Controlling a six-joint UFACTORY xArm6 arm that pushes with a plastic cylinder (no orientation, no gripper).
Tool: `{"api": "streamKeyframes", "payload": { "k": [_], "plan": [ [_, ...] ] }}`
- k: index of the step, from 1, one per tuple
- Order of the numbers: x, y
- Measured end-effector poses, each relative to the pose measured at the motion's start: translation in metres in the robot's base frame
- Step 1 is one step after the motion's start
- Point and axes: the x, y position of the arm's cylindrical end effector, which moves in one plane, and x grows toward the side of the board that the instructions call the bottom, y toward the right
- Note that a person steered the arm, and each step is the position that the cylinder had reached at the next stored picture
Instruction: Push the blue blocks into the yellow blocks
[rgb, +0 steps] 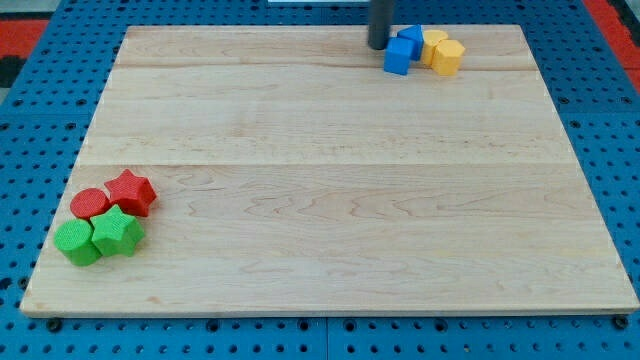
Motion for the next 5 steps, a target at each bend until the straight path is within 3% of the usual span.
{"api": "streamKeyframes", "payload": {
  "k": [2, 5],
  "plan": [
    [0.014, -0.082],
    [0.044, 0.000]
  ]
}}
